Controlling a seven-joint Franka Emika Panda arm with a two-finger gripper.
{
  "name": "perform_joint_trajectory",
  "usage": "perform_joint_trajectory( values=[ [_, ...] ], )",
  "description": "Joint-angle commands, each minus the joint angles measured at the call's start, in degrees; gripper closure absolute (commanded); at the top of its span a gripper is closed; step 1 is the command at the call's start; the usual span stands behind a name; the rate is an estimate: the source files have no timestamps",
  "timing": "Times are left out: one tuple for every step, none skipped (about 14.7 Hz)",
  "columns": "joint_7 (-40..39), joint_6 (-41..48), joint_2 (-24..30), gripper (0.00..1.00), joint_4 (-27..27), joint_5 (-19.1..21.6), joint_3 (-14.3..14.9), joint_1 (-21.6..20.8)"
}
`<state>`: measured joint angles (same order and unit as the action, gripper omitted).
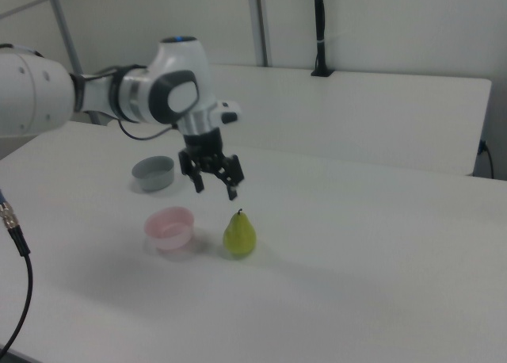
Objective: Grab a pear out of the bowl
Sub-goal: 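Open the gripper to release the pear and raise the gripper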
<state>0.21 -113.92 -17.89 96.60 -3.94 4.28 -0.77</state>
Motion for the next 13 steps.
perform_joint_trajectory(
  values=[
    [4.09,5.36,7.07,0.0,1.31,-0.8,0.2,-5.2],
    [4.96,6.85,8.56,0.0,1.31,-0.8,0.29,-6.52],
    [6.01,8.0,10.23,0.0,1.31,-0.8,0.2,-7.05],
    [6.29,9.05,11.64,0.0,1.31,-0.72,0.03,-7.14],
    [6.29,10.11,12.96,0.0,1.31,-0.63,-0.06,-7.14],
    [6.29,11.42,14.1,0.0,1.31,-0.37,-0.15,-7.23],
    [6.29,12.57,15.16,0.0,1.31,-0.1,-0.24,-7.15],
    [6.29,13.45,15.95,0.0,1.31,-0.01,-0.24,-7.14],
    [6.29,13.8,16.05,0.0,1.31,0.07,-0.24,-7.14],
    [6.29,13.98,16.05,0.0,1.31,-0.01,-0.24,-7.14],
    [6.38,14.33,16.05,0.0,1.31,-0.01,-0.24,-7.14],
    [6.38,14.6,16.13,0.0,1.31,0.07,-0.24,-7.14],
    [6.29,14.95,16.14,0.0,1.31,0.08,-0.24,-7.06]
  ],
)
